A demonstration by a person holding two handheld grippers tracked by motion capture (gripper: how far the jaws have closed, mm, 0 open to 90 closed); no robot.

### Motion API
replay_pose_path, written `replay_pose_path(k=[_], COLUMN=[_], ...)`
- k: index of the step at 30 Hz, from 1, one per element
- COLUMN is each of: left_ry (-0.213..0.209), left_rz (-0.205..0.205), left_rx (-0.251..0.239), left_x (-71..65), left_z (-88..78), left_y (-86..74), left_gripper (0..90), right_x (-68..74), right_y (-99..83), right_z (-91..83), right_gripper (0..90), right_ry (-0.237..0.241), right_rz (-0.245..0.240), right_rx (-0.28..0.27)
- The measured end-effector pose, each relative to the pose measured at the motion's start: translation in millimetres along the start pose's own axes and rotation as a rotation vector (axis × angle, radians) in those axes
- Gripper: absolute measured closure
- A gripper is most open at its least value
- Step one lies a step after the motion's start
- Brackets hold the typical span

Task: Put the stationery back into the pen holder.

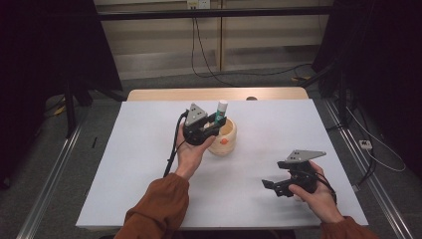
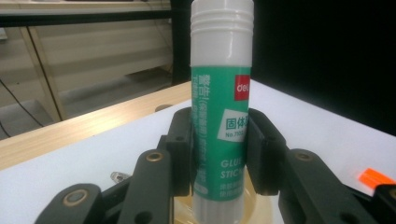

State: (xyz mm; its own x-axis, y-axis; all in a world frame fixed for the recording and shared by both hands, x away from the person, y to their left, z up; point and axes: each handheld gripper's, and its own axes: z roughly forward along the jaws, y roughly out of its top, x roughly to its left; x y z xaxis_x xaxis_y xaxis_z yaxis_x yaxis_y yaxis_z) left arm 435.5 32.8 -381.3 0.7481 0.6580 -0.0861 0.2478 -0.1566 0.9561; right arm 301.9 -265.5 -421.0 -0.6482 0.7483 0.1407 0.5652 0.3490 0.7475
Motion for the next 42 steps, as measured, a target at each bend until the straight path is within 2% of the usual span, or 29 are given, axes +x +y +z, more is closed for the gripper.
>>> replay_pose_path(k=[7, 10, 11, 13, 15, 19, 21, 23, 25, 27, 28, 30, 32, 33, 34, 38, 39, 42], left_ry=[0.014, 0.015, 0.028, 0.022, 0.022, 0.016, 0.03, 0.022, 0.048, 0.043, 0.058, 0.051, 0.045, 0.058, 0.066, 0.036, 0.039, 0.013], left_rz=[-0.013, 0.009, 0.02, 0.009, 0.015, 0.026, 0.037, 0.022, 0.046, 0.042, 0.056, 0.047, 0.05, 0.069, 0.06, 0.056, 0.06, 0.079], left_rx=[0.03, 0.051, 0.054, 0.068, 0.078, 0.104, 0.107, 0.119, 0.129, 0.153, 0.156, 0.15, 0.135, 0.142, 0.143, 0.142, 0.138, 0.118], left_x=[1.6, -0.5, -0.9, -0.3, -1.2, -6.2, -7.1, -7.2, -8.1, -8.6, -10.9, -11.3, -11.9, -11.5, -11.0, -5.9, -6.1, -9.1], left_z=[16.9, 21.2, 22.8, 24.9, 27.0, 29.1, 30.0, 31.0, 31.5, 31.1, 30.6, 29.7, 28.6, 27.9, 27.3, 22.5, 21.4, 18.9], left_y=[-7.9, -11.0, -12.2, -14.8, -16.6, -18.4, -19.2, -19.9, -20.6, -21.0, -20.8, -19.5, -17.5, -16.3, -15.8, -13.5, -12.5, -9.5], left_gripper=[66.1, 66.1, 66.0, 66.0, 66.0, 66.0, 66.0, 65.9, 65.9, 65.8, 65.8, 65.4, 61.0, 55.7, 51.4, 48.4, 46.5, 42.5], right_x=[0.3, 0.2, 0.0, -0.2, -0.2, -0.4, -0.4, -0.3, -0.2, -0.3, -0.3, -0.6, -1.3, -1.1, -0.8, -0.9, -1.1, -1.3], right_y=[0.1, 0.0, -0.1, -0.1, -0.2, 0.0, 0.0, 0.0, 0.0, 0.0, 0.0, 0.0, 0.2, 0.3, 0.3, 0.6, 0.7, 1.2], right_z=[1.1, 0.8, 0.8, 0.8, 0.7, 0.9, 1.1, 0.8, 0.8, 0.8, 0.7, 0.7, 1.0, 0.9, 0.8, 0.2, 0.0, -0.3], right_gripper=[9.0, 9.0, 9.0, 9.0, 9.0, 9.1, 9.1, 9.2, 9.2, 9.2, 9.2, 10.1, 10.1, 10.1, 10.1, 10.1, 10.1, 10.1], right_ry=[0.001, 0.002, 0.003, 0.003, 0.003, 0.003, 0.003, 0.004, 0.003, 0.004, 0.003, -0.004, -0.005, -0.009, -0.007, -0.006, -0.008, -0.011], right_rz=[-0.005, -0.004, -0.004, -0.003, -0.004, -0.003, -0.003, -0.003, -0.003, -0.003, -0.003, -0.001, 0.0, -0.001, -0.001, -0.002, -0.001, -0.001], right_rx=[0.004, 0.002, 0.001, 0.001, 0.0, 0.001, 0.001, 0.001, 0.0, 0.0, 0.0, -0.001, 0.0, -0.001, -0.003, -0.006, -0.01, -0.016])
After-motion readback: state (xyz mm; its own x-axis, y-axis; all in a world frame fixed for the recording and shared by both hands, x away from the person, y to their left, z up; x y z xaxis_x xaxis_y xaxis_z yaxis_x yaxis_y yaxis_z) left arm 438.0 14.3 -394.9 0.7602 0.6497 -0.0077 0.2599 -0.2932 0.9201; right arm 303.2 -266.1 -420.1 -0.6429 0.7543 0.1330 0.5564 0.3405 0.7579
